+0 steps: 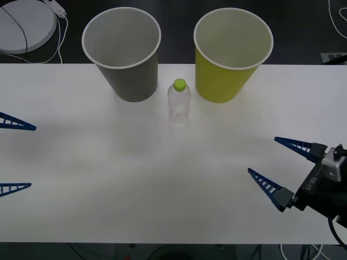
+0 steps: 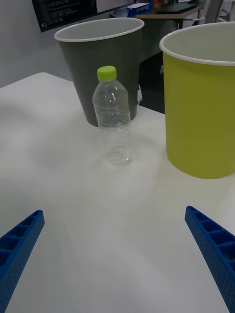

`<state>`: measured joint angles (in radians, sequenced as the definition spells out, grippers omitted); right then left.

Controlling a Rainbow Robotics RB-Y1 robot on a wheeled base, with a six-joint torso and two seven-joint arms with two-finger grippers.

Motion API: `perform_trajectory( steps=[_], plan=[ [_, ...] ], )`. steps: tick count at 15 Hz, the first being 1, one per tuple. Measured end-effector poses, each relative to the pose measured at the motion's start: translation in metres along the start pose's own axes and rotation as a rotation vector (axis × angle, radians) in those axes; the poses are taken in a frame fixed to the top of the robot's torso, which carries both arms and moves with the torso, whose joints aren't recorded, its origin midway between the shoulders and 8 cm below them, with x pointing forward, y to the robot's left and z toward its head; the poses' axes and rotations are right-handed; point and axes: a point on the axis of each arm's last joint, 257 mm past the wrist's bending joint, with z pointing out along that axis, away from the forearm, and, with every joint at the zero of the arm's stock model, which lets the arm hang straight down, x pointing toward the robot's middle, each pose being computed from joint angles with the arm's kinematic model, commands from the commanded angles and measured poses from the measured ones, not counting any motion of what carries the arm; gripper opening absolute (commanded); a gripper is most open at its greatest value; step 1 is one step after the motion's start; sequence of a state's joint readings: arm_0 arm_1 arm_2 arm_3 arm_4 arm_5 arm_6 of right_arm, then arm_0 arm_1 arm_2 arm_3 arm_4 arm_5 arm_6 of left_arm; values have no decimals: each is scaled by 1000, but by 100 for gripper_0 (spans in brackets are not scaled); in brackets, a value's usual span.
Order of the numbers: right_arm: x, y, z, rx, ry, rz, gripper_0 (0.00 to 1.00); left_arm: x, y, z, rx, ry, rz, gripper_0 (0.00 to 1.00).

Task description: Put the can into the green bin and the plastic bottle into the gray bin

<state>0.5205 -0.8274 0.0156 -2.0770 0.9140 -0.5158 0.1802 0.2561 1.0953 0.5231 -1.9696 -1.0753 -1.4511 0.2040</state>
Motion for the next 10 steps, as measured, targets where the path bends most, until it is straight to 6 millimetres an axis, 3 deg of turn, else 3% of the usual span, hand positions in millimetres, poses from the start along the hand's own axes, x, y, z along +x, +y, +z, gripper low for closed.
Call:
perform_trajectory(
  steps=[10],
  plan=[
    [-2, 13, 55, 77, -29, 5, 100, 0, 0, 0, 0, 0, 0, 100]
  ],
)
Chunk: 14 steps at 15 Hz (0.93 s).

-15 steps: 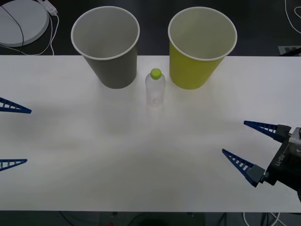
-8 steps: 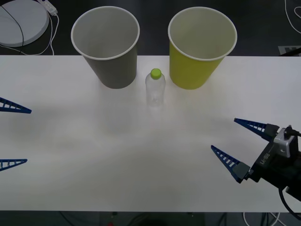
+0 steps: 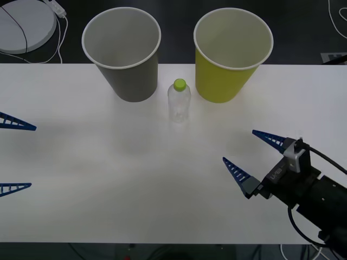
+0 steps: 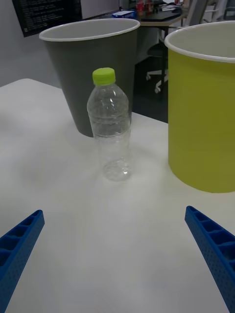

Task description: Put the can into the green bin and the plastic bottle into the gray bin

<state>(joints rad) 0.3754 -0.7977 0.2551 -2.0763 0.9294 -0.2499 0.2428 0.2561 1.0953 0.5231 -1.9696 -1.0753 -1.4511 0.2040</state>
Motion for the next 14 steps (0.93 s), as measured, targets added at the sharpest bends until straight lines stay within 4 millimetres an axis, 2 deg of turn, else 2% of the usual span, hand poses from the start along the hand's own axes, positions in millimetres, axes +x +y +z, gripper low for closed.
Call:
perform_trajectory(
  steps=[8, 14],
  plan=[
    [-7, 0, 37, 97, -9, -9, 100, 0, 0, 0, 0, 0, 0, 100],
    [-13, 10, 59, 137, -15, 5, 100, 0, 0, 0, 0, 0, 0, 100]
  ],
)
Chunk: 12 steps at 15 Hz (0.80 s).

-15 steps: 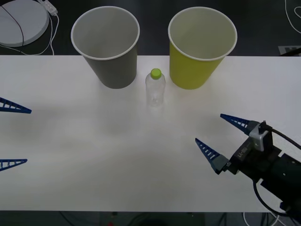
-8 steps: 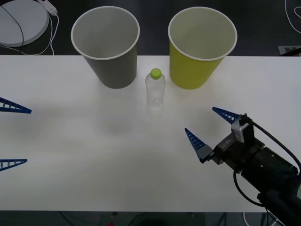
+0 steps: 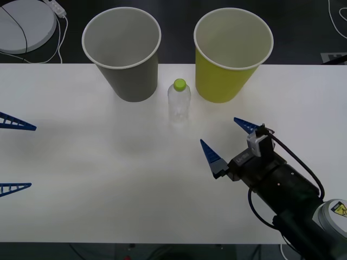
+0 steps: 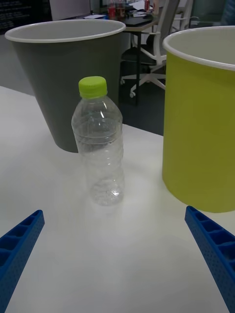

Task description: Put the can into the green bin and the plastic bottle into the gray bin

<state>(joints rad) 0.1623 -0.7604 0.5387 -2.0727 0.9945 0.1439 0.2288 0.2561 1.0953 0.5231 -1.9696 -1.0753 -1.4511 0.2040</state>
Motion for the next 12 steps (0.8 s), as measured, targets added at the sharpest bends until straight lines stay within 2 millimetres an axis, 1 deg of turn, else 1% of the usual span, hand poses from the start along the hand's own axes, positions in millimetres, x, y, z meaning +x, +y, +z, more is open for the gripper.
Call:
perform_trajectory(
  steps=[1, 5, 12],
  plan=[
    [1, 0, 3, -1, 1, -2, 100, 0, 0, 0, 0, 0, 0, 100],
    [11, -7, 28, 3, 5, -15, 100, 0, 0, 0, 0, 0, 0, 100],
    [10, -2, 62, -9, -7, 13, 100, 0, 0, 0, 0, 0, 0, 100]
  ],
)
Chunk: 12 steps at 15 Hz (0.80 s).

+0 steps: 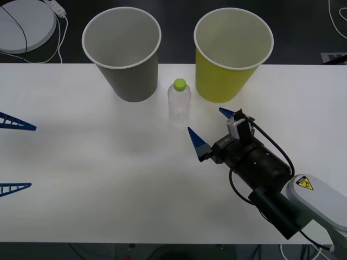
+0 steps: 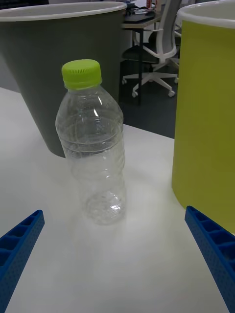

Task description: Put the can into the green bin and the plastic bottle into the gray bin

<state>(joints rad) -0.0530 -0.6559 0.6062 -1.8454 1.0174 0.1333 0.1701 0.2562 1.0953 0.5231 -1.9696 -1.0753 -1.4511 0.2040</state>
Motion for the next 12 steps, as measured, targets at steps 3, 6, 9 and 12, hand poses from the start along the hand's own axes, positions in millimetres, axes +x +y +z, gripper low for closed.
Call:
perform_trajectory(
  steps=[3, 6, 9, 12],
  plan=[
    [-1, 6, 9, -13, -4, 5, 100, 0, 0, 0, 0, 0, 0, 100],
    [-1, 10, 16, -23, -4, 3, 100, 0, 0, 0, 0, 0, 0, 100],
    [-2, 13, 23, -28, -6, 2, 100, 0, 0, 0, 0, 0, 0, 100],
    [-3, 11, 34, -25, -9, 1, 100, 0, 0, 0, 0, 0, 0, 100]
  ],
)
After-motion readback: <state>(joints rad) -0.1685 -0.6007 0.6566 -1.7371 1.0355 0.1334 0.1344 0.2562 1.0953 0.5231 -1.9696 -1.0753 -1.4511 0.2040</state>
